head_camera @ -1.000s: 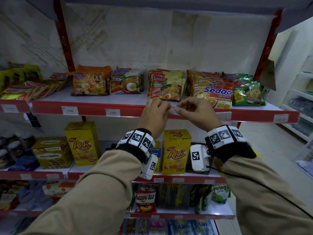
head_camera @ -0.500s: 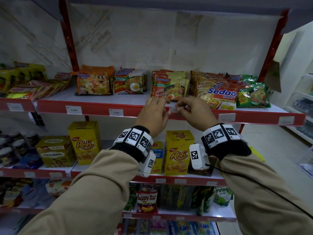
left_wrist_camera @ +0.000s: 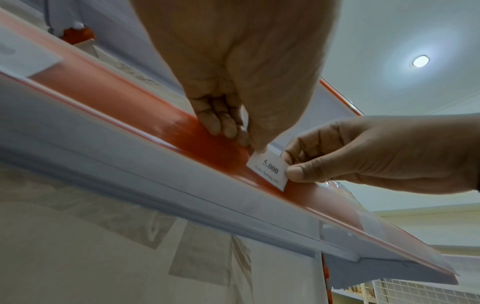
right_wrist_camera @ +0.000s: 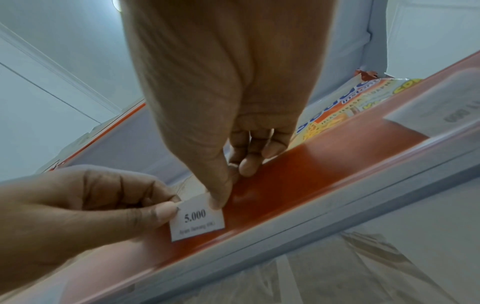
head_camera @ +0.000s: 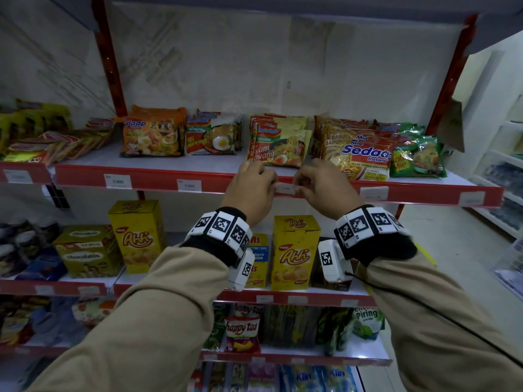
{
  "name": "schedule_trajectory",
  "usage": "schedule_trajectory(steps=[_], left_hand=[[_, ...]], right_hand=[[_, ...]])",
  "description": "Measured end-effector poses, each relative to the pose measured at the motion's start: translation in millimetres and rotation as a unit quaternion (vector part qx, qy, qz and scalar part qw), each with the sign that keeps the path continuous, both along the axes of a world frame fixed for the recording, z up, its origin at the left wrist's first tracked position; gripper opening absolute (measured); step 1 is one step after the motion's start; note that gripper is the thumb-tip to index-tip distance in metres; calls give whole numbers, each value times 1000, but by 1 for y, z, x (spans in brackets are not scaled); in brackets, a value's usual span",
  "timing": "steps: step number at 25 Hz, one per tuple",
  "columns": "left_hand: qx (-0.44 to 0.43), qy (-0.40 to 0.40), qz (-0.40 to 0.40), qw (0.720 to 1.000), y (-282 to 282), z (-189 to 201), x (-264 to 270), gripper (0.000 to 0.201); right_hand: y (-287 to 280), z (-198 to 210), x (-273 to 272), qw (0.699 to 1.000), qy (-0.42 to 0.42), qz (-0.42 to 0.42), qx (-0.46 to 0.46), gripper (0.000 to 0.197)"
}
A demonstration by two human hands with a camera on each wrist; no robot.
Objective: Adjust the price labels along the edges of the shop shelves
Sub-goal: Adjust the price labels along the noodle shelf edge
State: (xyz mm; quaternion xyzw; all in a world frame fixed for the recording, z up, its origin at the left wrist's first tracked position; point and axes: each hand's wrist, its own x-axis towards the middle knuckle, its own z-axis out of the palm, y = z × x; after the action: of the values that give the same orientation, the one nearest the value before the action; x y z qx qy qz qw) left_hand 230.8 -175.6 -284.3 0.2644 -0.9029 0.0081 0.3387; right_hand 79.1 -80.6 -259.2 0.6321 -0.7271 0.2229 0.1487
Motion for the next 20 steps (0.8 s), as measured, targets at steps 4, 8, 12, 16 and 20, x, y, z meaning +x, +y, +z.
schedule_trajectory(steps=[4, 8, 12, 16, 20], left_hand=[[6, 14, -20, 1000, 1, 1, 4, 17], [16, 14, -17, 1000, 2, 2, 5, 16], [15, 8, -5, 1000, 1, 1, 4, 21], [-5, 5, -5, 1000, -1, 0, 5, 24], [-23, 2, -16, 1000, -4, 0, 7, 22]], right_hand=[[0, 0, 0, 1000, 10, -2, 10, 17], [1, -2, 1, 1000, 23, -6, 20, 16], [2, -6, 0, 1000, 6, -5, 6, 12], [0, -10, -1, 1000, -3, -6, -10, 9], [2, -13, 1, 999, -10, -14, -27, 11]])
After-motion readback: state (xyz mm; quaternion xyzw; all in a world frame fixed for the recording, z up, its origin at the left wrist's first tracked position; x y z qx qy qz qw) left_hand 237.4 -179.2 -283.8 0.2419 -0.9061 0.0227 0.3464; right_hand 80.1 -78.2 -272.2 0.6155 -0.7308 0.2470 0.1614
